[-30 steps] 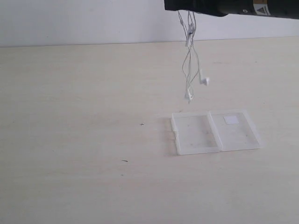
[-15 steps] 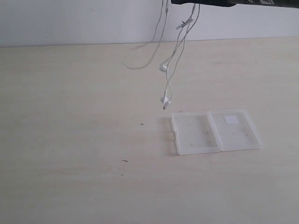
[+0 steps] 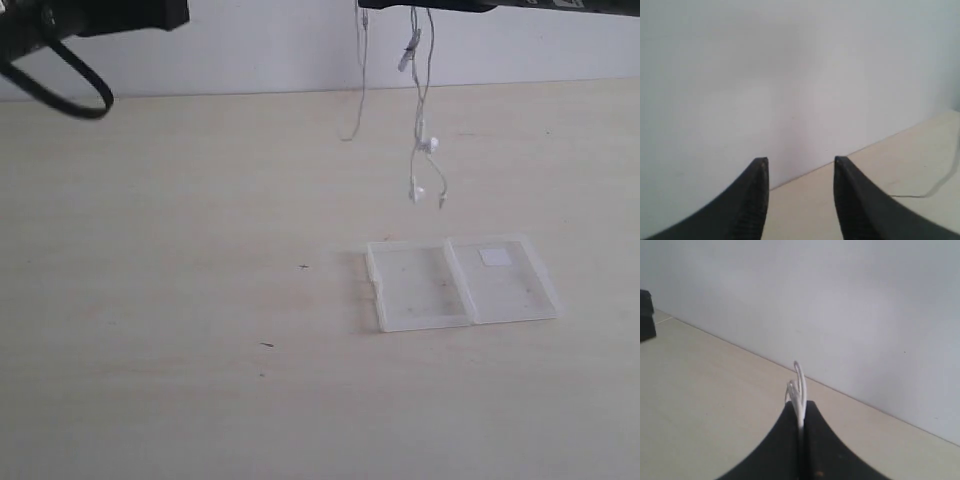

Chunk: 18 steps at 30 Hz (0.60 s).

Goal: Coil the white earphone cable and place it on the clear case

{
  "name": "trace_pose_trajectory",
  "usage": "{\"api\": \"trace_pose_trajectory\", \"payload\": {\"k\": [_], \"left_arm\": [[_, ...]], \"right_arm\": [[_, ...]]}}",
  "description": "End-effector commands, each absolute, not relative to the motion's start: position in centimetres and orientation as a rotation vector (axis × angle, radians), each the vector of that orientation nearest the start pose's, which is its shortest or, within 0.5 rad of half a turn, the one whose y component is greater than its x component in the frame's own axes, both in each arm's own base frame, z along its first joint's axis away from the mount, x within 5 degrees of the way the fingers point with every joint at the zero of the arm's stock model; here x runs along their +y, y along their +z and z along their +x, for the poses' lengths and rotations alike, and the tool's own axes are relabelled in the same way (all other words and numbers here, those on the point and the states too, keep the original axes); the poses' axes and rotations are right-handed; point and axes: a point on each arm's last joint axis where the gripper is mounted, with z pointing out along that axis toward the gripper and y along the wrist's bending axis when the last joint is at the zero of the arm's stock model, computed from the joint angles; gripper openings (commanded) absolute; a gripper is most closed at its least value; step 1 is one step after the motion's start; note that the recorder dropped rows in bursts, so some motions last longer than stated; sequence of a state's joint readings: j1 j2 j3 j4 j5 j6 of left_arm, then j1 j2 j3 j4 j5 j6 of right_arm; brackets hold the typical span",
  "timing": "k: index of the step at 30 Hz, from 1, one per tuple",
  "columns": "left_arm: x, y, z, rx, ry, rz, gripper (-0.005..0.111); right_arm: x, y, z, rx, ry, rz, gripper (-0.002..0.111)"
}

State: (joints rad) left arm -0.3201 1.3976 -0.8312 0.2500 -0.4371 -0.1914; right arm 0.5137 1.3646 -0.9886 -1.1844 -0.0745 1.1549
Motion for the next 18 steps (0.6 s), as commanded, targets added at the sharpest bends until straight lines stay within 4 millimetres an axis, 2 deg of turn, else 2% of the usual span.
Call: {"api": "trace_pose_trajectory", "payload": {"k": [1, 4, 7, 10, 12, 15, 18], "left_arm": [[-11.9, 30.0, 28.3, 1.433, -0.474, 0.554, 0.042], [-10.8, 30.0, 28.2, 1.367, -0.662, 0.604, 0.042], [-8.1, 29.9, 28.0, 1.321, -0.827, 0.629, 0.042], [-5.4, 29.1, 28.5, 1.365, -0.854, 0.597, 0.042], [-4.2, 28.3, 28.9, 1.411, -0.846, 0.574, 0.042], [-4.2, 27.6, 29.1, 1.432, -0.837, 0.604, 0.042], [-4.9, 26.9, 28.9, 1.446, -0.834, 0.704, 0.042]], "right_arm": [[16.4, 33.9, 26.7, 1.714, 0.425, -0.615, 0.0], [16.7, 33.9, 26.5, 1.691, 0.424, -0.668, 0.0], [17.0, 34.0, 26.2, 1.67, 0.458, -0.72, 0.0], [17.5, 33.9, 25.7, 1.647, 0.511, -0.792, 0.0], [17.9, 33.9, 25.3, 1.632, 0.566, -0.843, 0.0], [18.4, 33.8, 24.7, 1.6, 0.609, -0.934, 0.0], [18.5, 33.7, 24.5, 1.596, 0.615, -0.961, 0.0]]}}
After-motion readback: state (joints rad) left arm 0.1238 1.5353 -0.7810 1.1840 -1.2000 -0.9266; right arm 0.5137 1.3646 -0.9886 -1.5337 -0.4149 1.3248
